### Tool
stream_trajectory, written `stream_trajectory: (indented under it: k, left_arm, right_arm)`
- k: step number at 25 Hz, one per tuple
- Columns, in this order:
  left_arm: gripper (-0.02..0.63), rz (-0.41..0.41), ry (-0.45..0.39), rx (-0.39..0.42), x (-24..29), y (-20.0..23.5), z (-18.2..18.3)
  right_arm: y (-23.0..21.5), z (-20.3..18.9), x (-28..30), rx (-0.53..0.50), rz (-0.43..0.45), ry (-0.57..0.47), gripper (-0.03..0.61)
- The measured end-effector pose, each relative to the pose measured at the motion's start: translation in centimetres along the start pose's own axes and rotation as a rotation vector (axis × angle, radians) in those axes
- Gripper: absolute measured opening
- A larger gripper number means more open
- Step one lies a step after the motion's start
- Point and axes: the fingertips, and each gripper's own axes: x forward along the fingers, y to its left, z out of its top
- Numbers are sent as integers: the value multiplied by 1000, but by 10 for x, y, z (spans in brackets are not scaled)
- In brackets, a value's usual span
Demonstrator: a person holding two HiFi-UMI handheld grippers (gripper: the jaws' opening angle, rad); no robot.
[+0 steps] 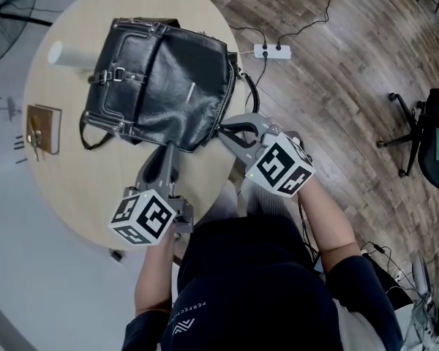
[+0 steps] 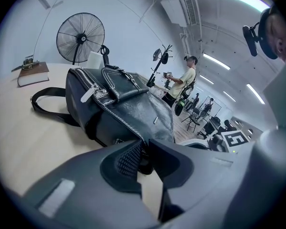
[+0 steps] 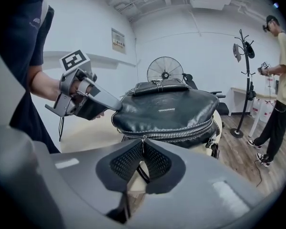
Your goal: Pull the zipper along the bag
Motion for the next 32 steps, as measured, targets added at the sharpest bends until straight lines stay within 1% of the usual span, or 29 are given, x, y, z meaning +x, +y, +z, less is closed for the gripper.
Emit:
stream_trajectory:
  k: [6, 9, 14, 22, 28, 30, 32]
  left_arm:
    - [67, -1, 1, 8, 0, -1, 0]
    - [67, 2, -4, 15, -1, -2, 1]
    - [66, 8, -2, 28, -2, -2, 0]
    - [66, 8, 0, 36, -3, -3, 1]
    - [66, 5, -2, 36, -2, -2, 1]
    - [66, 5, -1, 36, -2, -2, 0]
    - [64, 5, 0, 34, -1, -1, 1]
  right_arm:
    - [1, 1, -3, -49, -19, 42, 14]
    - [0, 2, -5, -57, -42, 59, 14]
    - [-5, 2, -6, -26, -81, 66, 12]
    - [-16, 2, -8, -29, -138, 80, 12]
    - [-18, 2, -8, -5, -180, 75, 12]
    - [-17, 2, -8, -14, -177, 71, 12]
    - [-16, 1, -9, -26, -152, 63, 12]
